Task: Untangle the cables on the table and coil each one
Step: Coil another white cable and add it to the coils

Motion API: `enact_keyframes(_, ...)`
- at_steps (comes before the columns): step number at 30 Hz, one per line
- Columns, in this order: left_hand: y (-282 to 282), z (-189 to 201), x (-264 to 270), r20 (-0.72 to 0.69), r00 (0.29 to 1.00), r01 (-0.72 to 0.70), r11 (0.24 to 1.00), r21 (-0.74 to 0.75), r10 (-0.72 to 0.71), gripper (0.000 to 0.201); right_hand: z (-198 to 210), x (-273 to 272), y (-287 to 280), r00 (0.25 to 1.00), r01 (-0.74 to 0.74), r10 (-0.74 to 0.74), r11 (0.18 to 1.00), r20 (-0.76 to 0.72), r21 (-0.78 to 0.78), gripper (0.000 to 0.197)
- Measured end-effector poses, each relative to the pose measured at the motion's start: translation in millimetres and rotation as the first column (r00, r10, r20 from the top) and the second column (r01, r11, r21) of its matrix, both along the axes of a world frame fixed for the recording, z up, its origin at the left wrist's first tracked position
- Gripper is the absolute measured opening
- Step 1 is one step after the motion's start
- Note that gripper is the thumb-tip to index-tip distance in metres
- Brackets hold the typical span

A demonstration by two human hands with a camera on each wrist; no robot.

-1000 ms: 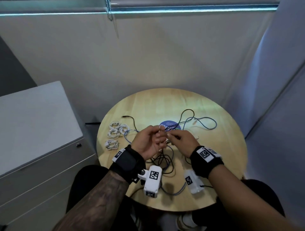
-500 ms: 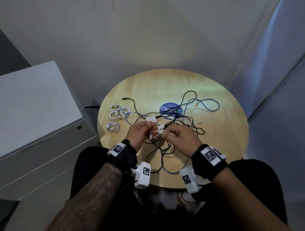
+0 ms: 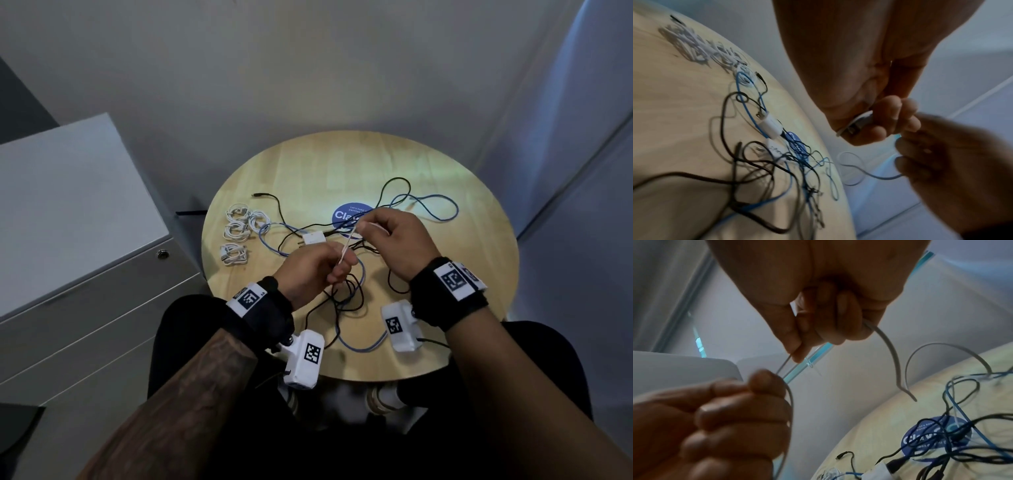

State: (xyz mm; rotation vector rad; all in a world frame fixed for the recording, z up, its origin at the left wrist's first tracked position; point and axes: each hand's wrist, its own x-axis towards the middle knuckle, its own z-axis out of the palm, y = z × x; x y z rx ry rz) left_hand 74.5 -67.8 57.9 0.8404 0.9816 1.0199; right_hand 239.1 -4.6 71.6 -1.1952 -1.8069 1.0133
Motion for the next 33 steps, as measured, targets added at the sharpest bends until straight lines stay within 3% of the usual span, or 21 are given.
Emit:
enact_keyframes(4,7.1,17.6,-5.4,0.289,0.957,-0.040,0.999,0.013,0.035,0.026,-16.5,-7.5,4.8,0.997,-0.004,-0.001,0.998,-0.080,-0.061,0.011)
enact_keyframes(7,15.4,18.0,-10.9,0.420,0.893,-0.182,0.983,0.011,0.161,0.022,-30.9,-13.5,-9.5,0.988,-0.132,0.135,0.991,0.070,-0.037,0.017)
enact_keyframes(10,21.1,6.0,-15.1,0.426,0.839,-0.362,0.932,-0.028,0.338,0.019,-35.2,-17.0,-25.5,0.945,-0.254,0.257,0.966,0.202,-0.040,0.023)
enact_keyframes(14,23.7,-12.6,-17.6,0.318,0.822,-0.492,0.871,-0.022,0.472,0.017,-22.8,-18.1,-35.8,0.863,-0.373,0.348,0.928,0.366,-0.004,0.029)
enact_keyframes(16,22.8,-18.5,-16.8,0.142,0.869,-0.488,0.868,0.087,0.474,0.016,-10.1,-15.5,-35.3,0.875,-0.362,0.339,0.932,0.345,0.003,0.027)
enact_keyframes(19,14.8,-19.7,-12.1,-0.238,0.877,-0.343,0.891,0.299,0.418,0.018,12.7,-10.2,-29.5,0.925,-0.320,0.311,0.948,0.216,0.005,0.020)
enact_keyframes(21,8.1,-16.4,-7.9,-0.281,0.907,-0.233,0.929,0.288,0.314,0.026,25.6,-7.6,-22.7,0.940,-0.294,0.284,0.956,0.188,0.028,0.016)
enact_keyframes(24,2.7,-9.8,-2.1,-0.177,0.971,-0.120,0.968,0.221,0.160,0.030,29.9,-3.3,-8.7,0.952,-0.243,0.221,0.966,0.214,0.085,0.016)
enact_keyframes(28,-1.1,4.7,2.3,0.000,0.996,-0.084,0.992,0.098,0.084,0.033,14.5,-3.8,7.8,0.977,-0.126,0.100,0.983,0.186,0.136,0.013)
enact_keyframes(31,1.9,11.8,-1.7,0.200,0.975,-0.110,0.992,0.054,0.097,0.029,-10.1,-10.8,11.8,0.989,-0.079,0.072,0.996,0.130,0.049,0.017)
enact_keyframes(33,8.5,12.8,-7.7,0.349,0.925,-0.168,0.985,0.021,0.150,0.027,-26.5,-15.1,6.5,0.976,-0.122,0.119,0.993,0.181,0.004,0.028)
